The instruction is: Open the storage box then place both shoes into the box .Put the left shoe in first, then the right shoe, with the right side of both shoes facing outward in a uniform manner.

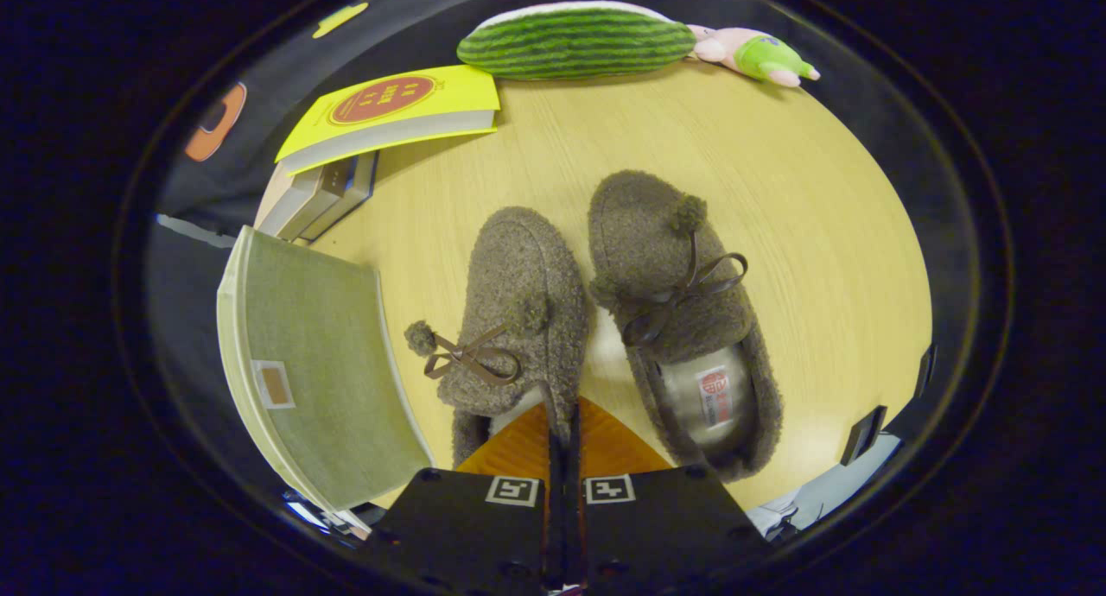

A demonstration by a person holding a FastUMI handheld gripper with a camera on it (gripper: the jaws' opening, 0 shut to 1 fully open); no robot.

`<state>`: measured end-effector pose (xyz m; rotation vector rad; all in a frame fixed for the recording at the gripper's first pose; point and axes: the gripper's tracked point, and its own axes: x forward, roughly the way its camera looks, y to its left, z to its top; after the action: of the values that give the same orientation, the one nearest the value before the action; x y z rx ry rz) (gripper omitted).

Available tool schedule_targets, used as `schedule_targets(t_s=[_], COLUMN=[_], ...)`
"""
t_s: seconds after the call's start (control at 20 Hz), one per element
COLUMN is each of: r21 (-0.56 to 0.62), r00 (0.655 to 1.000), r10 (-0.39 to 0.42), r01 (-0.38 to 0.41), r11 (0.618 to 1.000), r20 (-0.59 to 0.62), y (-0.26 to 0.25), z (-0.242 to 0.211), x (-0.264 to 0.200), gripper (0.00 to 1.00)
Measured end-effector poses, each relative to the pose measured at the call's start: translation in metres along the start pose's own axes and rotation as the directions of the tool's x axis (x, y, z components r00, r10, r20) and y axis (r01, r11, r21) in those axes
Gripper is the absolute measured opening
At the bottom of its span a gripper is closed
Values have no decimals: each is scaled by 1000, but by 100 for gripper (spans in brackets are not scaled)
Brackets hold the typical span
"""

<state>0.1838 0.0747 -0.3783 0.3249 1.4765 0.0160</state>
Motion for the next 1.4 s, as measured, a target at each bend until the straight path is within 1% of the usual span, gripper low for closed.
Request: schedule_targets(t_s=[0.5,0.65,0.85,0.95,1.1,1.2,1.4], r21=[-41,-75,-107,-142,-161,-166,-86], r00=[995,991,982,980,979,977,964], r10=[82,104,167,178,165,175,214], r01=[-79,-98,-158,-164,-145,-154,-202], r11=[996,992,982,976,976,974,976], r20=[59,88,82,93,119,119,159], y=[62,87,126,143,169,186,216], z=[-8,-11,-27,-34,-44,-50,-48], x=[-81,-105,-128,-143,-143,-137,-121], gripper=[6,6,6,6,6,6,6])
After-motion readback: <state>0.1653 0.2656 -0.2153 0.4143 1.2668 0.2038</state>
